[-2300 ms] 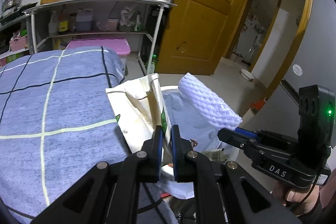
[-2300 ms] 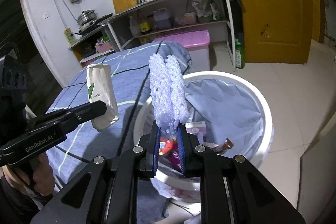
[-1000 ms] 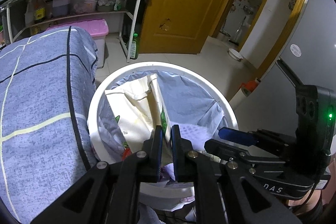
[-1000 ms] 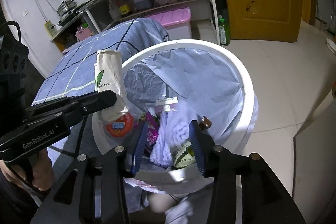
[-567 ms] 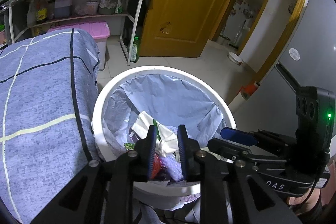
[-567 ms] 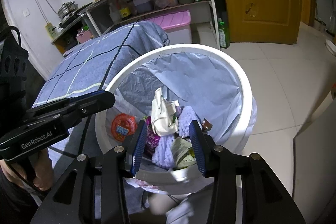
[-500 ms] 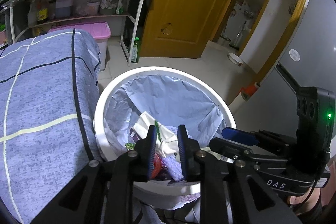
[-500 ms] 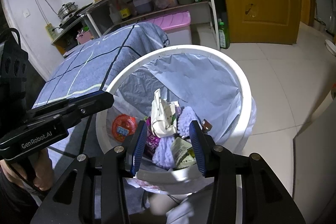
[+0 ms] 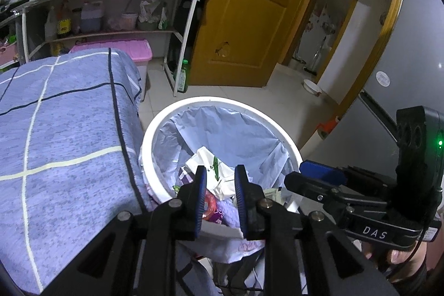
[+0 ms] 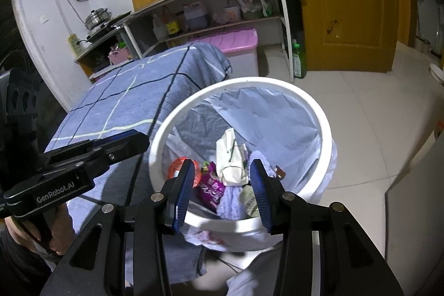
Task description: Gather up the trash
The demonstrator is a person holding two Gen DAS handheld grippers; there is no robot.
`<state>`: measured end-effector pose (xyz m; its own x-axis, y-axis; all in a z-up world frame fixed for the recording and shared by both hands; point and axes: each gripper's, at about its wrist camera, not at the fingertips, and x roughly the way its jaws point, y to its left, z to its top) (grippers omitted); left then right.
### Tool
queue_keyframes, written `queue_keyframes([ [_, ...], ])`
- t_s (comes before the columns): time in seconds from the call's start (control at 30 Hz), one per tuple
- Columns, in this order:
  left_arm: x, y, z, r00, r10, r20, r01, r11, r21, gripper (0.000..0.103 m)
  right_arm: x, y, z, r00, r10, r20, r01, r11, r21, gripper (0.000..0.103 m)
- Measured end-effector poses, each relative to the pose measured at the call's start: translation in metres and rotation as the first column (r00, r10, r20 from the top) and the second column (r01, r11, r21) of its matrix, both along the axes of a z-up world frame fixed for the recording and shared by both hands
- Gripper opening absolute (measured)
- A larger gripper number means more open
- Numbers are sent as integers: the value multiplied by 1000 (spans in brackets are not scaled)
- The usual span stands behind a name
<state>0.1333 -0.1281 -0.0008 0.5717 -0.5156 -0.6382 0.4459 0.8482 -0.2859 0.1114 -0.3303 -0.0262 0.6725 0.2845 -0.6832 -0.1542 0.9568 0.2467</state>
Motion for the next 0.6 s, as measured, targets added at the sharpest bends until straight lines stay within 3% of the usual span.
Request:
queue_keyframes([
  [0.6,-55,40,14,986,137,94,-141,990,28,21,-40,40,22,992,56,111,-51,998,-45,43],
])
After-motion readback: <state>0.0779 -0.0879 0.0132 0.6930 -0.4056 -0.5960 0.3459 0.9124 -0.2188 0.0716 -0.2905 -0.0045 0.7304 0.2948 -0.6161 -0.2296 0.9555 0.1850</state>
